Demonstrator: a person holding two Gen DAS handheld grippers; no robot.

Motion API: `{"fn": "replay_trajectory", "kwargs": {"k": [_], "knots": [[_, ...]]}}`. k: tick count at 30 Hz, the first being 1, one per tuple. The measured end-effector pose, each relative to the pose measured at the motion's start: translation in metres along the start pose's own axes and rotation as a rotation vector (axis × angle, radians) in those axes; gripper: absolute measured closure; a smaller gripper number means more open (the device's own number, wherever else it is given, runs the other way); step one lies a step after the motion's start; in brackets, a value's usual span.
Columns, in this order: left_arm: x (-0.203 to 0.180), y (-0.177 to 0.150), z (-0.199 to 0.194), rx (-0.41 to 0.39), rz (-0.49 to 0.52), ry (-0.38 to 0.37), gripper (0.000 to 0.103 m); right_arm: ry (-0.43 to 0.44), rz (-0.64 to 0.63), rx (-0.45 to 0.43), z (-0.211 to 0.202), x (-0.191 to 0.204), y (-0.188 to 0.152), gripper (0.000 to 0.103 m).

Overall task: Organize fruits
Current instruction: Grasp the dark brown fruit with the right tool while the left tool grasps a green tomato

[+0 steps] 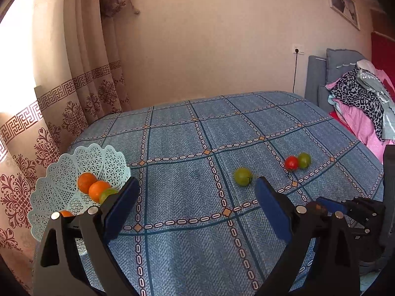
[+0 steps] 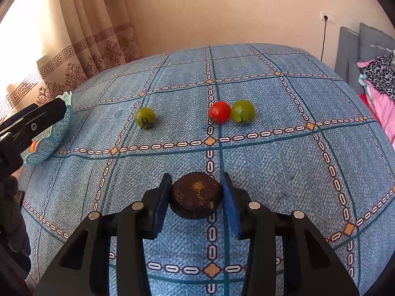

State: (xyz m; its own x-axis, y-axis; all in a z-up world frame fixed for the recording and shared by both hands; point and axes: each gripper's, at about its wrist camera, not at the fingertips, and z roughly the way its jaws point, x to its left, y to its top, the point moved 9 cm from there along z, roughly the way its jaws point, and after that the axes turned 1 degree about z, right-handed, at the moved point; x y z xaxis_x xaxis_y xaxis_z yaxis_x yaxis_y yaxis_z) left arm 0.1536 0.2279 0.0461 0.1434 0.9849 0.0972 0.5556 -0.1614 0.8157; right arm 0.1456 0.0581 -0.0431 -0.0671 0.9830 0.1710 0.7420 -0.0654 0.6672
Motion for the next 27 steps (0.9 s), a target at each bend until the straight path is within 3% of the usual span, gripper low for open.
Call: {"fn": "replay_trajectory", "kwargs": {"k": [6,12,15,19,23,27], "knots": [[-0.022,-0.003,0.027,0.066,-0.013,-0.067,0.008,-0.014,0.019,-0.021,-0.005,-0.017,0.005,0.062],[-0.043,-0.007,0.057,0.136,-0.018,-0.125,0.018,-0.032,0.040,-0.049,-0.012,-0.032,0.011,0.062],[-0.050,-0.010,0.072,0.177,-0.036,-0.168,0.026,-0.031,0.066,-0.062,-0.014,-0.041,0.013,0.062],[-0.059,-0.014,0.093,0.241,-0.069,-0.224,0.048,-0.022,0.103,-0.068,-0.013,-0.047,0.015,0.062],[-0.063,-0.014,0.111,0.273,-0.074,-0.234,0.067,-0.014,0.127,-0.059,-0.008,-0.051,0.012,0.062],[-0.064,-0.013,0.123,0.285,-0.072,-0.231,0.074,-0.004,0.141,-0.055,-0.005,-0.052,0.010,0.062]]}}
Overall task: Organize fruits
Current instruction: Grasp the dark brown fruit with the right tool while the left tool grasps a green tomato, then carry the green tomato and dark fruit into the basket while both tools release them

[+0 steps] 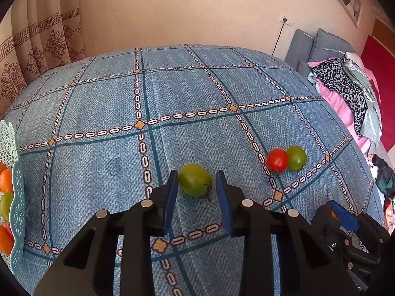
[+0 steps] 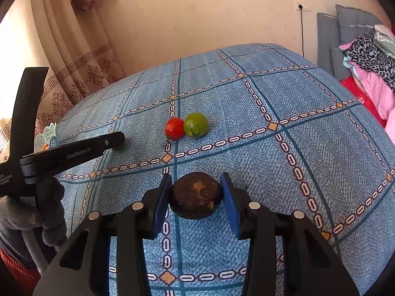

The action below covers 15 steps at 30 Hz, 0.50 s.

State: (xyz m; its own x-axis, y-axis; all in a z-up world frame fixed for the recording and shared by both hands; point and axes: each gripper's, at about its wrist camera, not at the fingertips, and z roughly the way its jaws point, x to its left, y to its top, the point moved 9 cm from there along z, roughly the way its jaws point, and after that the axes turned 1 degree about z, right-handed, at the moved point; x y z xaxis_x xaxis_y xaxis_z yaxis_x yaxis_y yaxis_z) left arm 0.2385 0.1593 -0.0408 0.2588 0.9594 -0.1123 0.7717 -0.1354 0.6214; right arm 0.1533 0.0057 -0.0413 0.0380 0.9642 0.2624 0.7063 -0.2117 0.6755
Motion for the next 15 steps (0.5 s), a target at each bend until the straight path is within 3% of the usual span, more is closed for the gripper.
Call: {"fn": "replay_trajectory", "kwargs": {"k": [15], "knots": [[0.0040,-0.0034,0.0081,0.011,-0.024,0.016,0.074,0.007,-0.005,0.006,0.0031,0.0029,-0.0029,0.062]]}}
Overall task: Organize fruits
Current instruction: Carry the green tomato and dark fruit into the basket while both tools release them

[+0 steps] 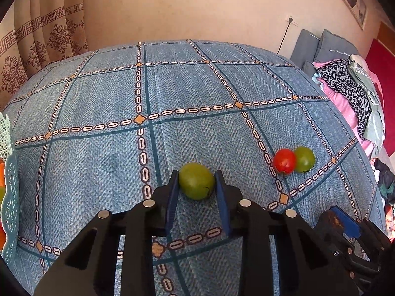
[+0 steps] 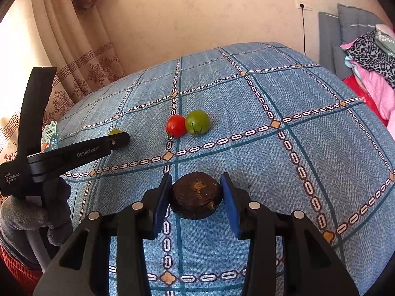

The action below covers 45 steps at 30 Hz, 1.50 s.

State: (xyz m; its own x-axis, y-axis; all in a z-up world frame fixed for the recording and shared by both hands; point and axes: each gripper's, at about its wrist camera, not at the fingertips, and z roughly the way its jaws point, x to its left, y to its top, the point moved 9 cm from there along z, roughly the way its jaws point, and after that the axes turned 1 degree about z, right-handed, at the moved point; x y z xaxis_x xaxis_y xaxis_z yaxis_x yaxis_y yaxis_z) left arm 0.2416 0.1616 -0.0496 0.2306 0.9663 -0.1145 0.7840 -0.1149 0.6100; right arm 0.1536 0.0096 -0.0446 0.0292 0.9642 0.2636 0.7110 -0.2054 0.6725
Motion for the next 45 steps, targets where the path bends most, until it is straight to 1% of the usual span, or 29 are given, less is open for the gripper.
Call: {"fn": "replay_trajectory", "kwargs": {"k": [3,8,12,16,25,33,45], "knots": [[-0.004,-0.004,-0.006,-0.007,0.001,0.003,0.074,0.003,0.002,-0.006,-0.001,0.000,0.001,0.062],[-0.012,-0.009,-0.027,-0.052,0.021,0.021,0.074,0.001,0.003,-0.019,-0.005,-0.002,0.001,0.062],[-0.016,-0.015,-0.041,-0.070,0.029,0.028,0.074,-0.001,-0.004,-0.027,-0.008,-0.001,0.002,0.062],[-0.014,-0.021,-0.055,-0.088,0.026,0.029,0.074,0.004,-0.003,-0.037,-0.013,0.000,0.004,0.062],[-0.015,-0.027,-0.089,-0.158,0.034,0.078,0.074,0.015,-0.009,-0.066,-0.026,0.006,0.013,0.062],[-0.009,-0.026,-0.112,-0.216,0.039,0.118,0.074,0.024,-0.017,-0.087,-0.038,0.014,0.019,0.062],[0.014,-0.030,-0.132,-0.251,0.012,0.154,0.074,0.052,-0.048,-0.116,-0.048,0.040,0.029,0.062]]}}
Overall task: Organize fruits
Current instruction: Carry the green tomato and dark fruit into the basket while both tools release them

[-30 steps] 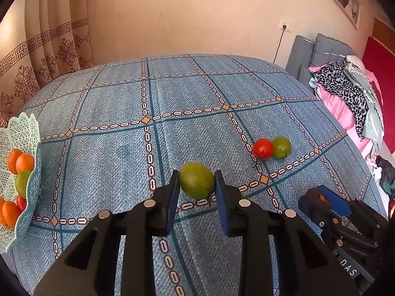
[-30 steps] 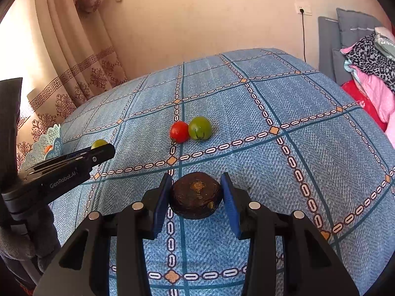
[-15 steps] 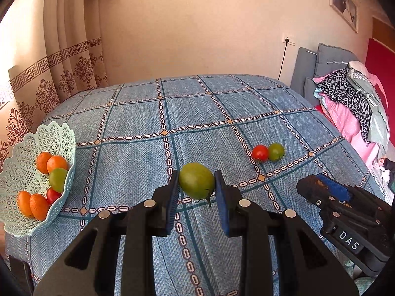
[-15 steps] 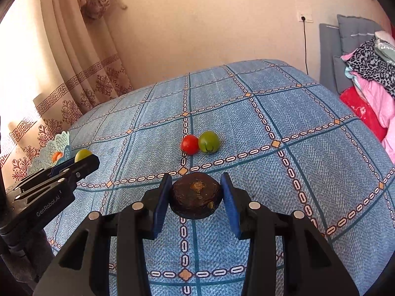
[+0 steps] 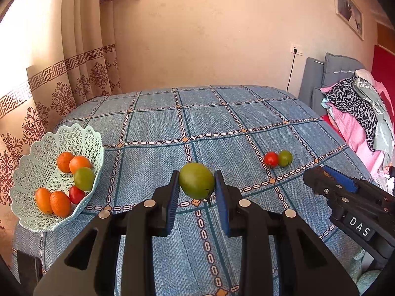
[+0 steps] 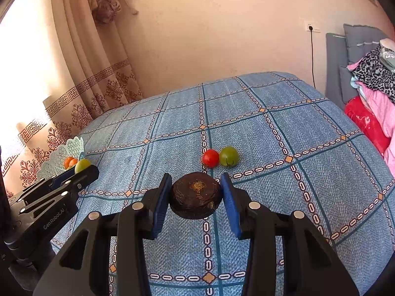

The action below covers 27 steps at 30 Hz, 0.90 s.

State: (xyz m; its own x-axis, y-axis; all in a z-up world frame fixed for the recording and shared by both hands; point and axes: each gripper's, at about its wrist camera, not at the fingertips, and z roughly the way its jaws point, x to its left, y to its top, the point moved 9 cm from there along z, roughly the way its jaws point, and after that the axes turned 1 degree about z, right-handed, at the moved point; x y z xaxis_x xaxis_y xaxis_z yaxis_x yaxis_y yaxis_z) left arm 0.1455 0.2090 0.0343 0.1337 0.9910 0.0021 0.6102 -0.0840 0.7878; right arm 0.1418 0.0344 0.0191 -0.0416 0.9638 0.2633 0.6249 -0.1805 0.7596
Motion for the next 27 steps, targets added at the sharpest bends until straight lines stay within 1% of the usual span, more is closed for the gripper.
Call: {"fn": "replay_trajectory", "kwargs": {"k": [15,27], "knots": [[0.043,0.002,-0.017,-0.036,-0.054,0.062,0.074,0.052,-0.055,-0.008,0.004,0.048,0.007,0.062],[0.100,0.002,-0.029,-0.063,-0.144,0.142,0.074,0.106,-0.122,-0.008,0.012,0.099,0.013,0.062]]}}
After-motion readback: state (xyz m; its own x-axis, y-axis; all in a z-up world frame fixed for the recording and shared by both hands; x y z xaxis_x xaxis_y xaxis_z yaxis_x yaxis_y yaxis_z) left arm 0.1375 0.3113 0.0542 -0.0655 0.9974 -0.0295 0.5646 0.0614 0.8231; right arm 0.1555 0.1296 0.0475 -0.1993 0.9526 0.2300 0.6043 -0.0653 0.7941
